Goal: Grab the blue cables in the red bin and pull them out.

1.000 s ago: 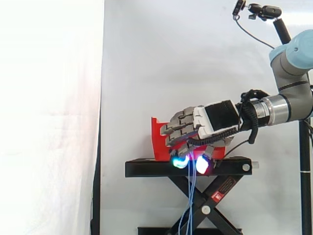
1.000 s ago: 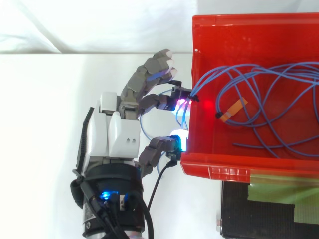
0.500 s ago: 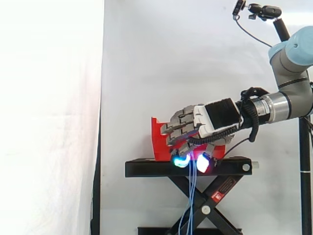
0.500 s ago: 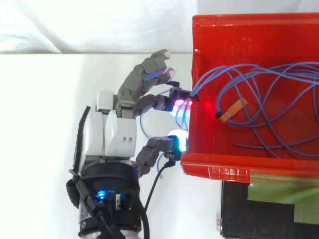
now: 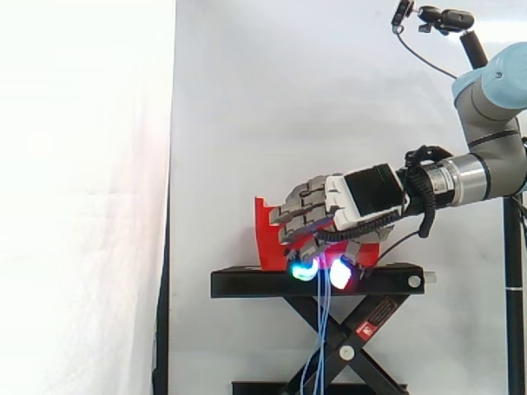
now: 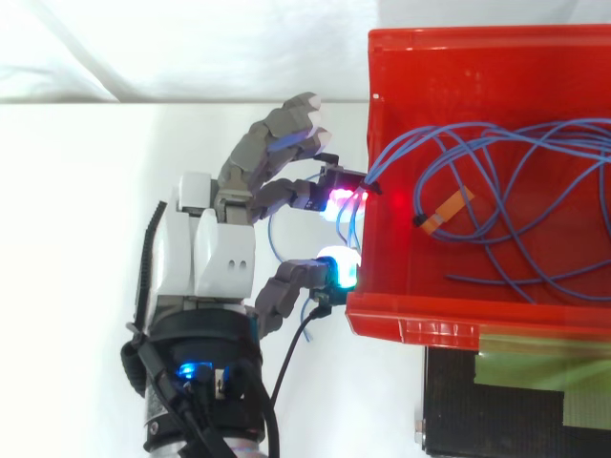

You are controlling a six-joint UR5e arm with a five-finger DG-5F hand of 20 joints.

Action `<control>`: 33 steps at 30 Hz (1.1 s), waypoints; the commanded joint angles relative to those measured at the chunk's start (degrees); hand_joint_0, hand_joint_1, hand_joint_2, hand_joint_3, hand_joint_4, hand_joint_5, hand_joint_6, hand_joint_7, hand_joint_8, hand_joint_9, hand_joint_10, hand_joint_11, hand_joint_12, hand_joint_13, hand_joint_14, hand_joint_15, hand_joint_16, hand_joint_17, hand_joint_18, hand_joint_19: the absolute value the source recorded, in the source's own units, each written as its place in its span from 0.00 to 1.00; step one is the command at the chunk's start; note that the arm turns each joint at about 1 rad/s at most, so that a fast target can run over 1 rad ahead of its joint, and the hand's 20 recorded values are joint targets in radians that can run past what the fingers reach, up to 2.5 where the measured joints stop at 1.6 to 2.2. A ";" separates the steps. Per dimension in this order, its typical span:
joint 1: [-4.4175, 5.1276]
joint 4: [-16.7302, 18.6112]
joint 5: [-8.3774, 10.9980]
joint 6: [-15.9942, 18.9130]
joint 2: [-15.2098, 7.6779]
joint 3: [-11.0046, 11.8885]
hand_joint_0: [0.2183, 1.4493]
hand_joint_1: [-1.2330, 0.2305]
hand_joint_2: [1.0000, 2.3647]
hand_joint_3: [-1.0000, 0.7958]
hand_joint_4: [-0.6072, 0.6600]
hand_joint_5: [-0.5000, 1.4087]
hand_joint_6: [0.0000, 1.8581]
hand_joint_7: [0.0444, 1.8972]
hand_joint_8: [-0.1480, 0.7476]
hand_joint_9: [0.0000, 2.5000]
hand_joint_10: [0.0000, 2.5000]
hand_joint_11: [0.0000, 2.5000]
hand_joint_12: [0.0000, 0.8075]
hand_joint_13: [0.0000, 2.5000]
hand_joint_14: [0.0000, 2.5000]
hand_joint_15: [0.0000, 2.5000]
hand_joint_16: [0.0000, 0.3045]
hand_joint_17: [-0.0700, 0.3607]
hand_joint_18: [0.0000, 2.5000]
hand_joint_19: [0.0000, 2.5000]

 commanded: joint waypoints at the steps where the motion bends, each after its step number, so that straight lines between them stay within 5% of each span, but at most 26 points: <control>1: 0.01 0.46 0.00 0.00 -0.09 0.00 0.46 0.20 0.00 0.00 0.54 0.74 0.00 0.39 0.41 0.29 0.01 0.20 0.38 0.22 0.01 0.15 0.14 0.38 0.21 0.25; 33: 0.01 0.63 0.00 0.00 -0.09 0.00 0.48 0.19 0.00 0.00 0.53 0.80 0.00 0.43 0.40 0.31 0.01 0.20 0.37 0.24 0.01 0.16 0.13 0.37 0.22 0.25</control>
